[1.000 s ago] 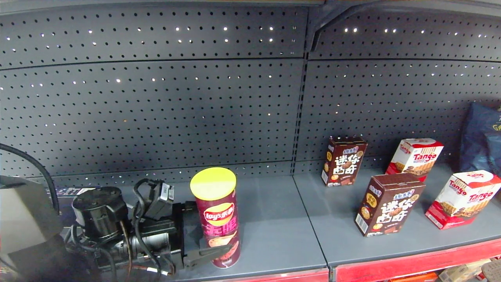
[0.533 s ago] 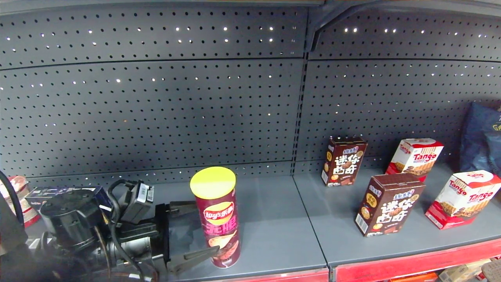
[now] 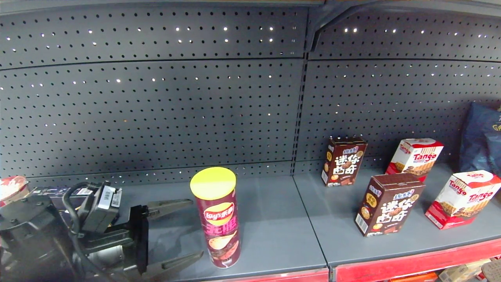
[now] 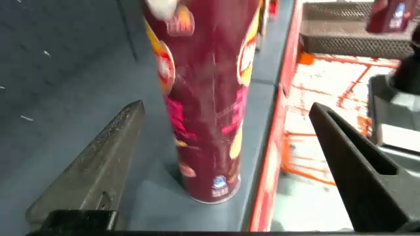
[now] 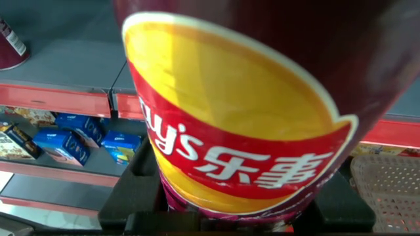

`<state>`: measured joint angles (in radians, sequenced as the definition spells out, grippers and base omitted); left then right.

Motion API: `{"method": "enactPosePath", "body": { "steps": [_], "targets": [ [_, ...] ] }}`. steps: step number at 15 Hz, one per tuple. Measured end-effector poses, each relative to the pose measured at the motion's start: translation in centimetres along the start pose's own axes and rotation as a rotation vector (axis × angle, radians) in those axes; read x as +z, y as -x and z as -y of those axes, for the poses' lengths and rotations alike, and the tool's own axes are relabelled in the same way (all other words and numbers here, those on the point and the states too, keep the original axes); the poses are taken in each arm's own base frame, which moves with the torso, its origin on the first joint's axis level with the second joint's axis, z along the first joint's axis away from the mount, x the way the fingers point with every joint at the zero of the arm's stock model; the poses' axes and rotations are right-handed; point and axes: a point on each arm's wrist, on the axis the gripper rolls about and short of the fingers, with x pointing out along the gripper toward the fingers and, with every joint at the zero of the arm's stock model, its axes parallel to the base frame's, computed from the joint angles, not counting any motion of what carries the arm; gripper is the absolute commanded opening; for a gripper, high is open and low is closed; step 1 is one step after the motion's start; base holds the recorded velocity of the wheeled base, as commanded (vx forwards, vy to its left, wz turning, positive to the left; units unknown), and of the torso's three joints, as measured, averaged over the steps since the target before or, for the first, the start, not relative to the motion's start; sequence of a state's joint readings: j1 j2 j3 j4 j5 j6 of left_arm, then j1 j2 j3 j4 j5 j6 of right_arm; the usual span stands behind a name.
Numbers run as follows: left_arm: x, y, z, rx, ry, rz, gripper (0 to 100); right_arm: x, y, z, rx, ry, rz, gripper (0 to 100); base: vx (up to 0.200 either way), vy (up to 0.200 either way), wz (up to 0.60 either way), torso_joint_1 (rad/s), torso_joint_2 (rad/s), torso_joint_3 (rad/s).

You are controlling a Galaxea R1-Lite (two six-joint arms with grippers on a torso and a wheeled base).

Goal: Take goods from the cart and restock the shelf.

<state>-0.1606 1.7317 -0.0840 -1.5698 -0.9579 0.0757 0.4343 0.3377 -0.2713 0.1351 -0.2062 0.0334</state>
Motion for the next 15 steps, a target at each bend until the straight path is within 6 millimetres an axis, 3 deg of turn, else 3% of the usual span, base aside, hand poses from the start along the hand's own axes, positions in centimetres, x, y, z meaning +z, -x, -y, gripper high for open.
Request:
{"method": "enactPosePath", "body": {
  "steps": [8,15],
  "targets": [
    [4.6,4.7,3.1,0.152,-0.138,0.148,100,0.0,0.4,0.1,0.0,-0.006,0.032,0,0.0,0.0,0.0,0.0,0.0,0.0],
    [6.2,8.0,7.2,0.389,-0.095,0.23,100,0.0,1.3,0.3,0.001,-0.013,0.095,0,0.0,0.0,0.0,0.0,0.0,0.0]
  ]
}}
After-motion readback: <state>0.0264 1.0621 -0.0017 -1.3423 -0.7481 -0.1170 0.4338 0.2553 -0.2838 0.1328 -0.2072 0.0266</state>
